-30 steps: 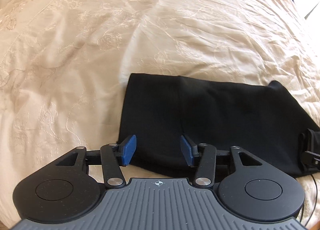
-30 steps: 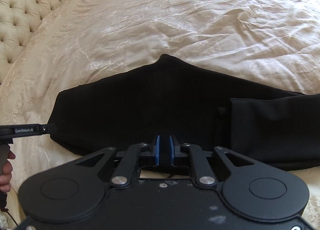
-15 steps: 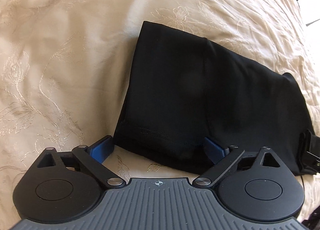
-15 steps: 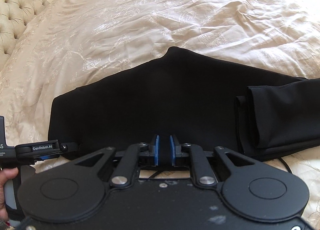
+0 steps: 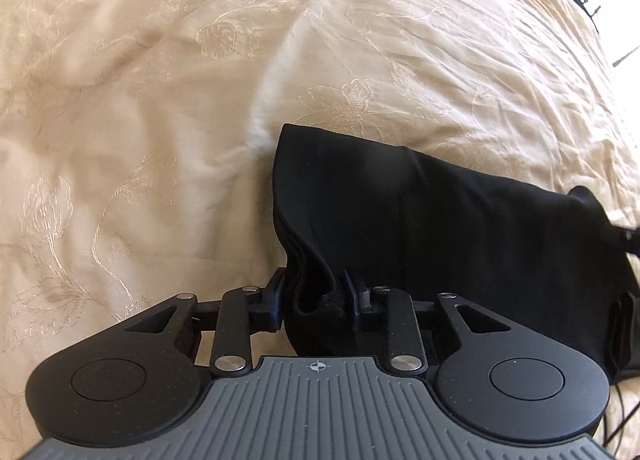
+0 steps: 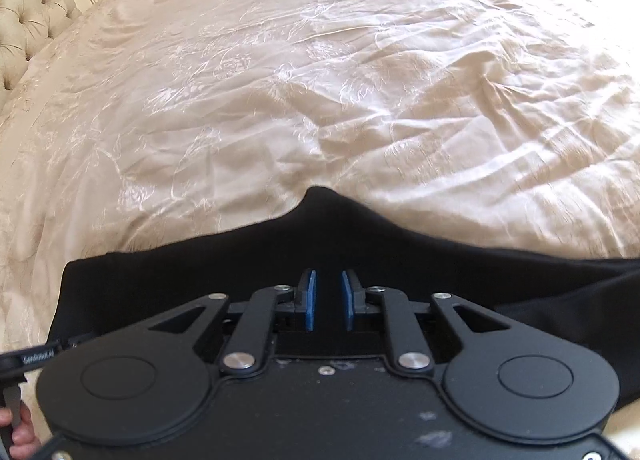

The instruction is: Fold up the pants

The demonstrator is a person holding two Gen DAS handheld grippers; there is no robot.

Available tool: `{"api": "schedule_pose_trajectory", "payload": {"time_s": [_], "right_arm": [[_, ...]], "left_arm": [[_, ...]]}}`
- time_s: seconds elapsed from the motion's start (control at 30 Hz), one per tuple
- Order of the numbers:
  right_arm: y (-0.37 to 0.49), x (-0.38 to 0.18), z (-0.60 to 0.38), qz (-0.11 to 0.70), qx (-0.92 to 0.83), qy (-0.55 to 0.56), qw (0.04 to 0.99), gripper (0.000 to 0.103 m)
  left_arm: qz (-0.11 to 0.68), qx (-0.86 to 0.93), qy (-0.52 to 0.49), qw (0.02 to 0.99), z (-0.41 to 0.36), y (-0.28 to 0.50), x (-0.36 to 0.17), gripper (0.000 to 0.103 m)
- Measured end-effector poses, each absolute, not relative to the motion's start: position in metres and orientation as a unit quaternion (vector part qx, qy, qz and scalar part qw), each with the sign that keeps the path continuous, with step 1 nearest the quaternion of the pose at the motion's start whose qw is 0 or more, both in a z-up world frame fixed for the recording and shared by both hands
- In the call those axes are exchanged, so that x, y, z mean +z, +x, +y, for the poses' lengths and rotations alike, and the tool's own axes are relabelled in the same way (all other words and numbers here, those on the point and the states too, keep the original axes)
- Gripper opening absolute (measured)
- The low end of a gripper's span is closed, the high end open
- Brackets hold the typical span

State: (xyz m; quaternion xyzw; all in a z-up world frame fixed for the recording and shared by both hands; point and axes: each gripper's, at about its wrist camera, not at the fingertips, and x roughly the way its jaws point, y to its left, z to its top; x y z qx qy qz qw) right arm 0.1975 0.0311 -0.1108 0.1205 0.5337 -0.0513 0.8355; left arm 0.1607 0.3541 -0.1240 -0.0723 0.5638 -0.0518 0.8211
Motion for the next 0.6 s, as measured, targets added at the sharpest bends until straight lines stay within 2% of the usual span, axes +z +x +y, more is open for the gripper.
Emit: {"api": "schedule_pose_trajectory", "payload": {"time_s": [0.13,0.27,0.43,0.53,0.6], "right_arm": [[0.235,-0.14,0.026,0.565,-0.058,0.112,0.816,0.013],[0.252,-0.165,0.019,0.578,-0.08,0.113,0.804,0.001],[0.255,-0.166,0.018,0.581,-0.072,0.106,0.804,0.001],[0.251,-0.162,0.018,0.574,-0.063,0.104,0.81,0.002],[0.245,-0.153,0.019,0.564,-0.062,0.103,0.817,0.003]], "left_arm": [[0.559,-0.048,-0.063,0.825,0.351,0.16,-0.125,0.028],[0.563,-0.051,-0.053,0.823,0.344,0.165,-0.128,0.029],[0.57,-0.044,-0.056,0.818,0.338,0.172,-0.134,0.035],[0.575,-0.041,-0.061,0.815,0.341,0.178,-0.14,0.045],[0.578,-0.04,-0.068,0.812,0.346,0.177,-0.14,0.047]]}}
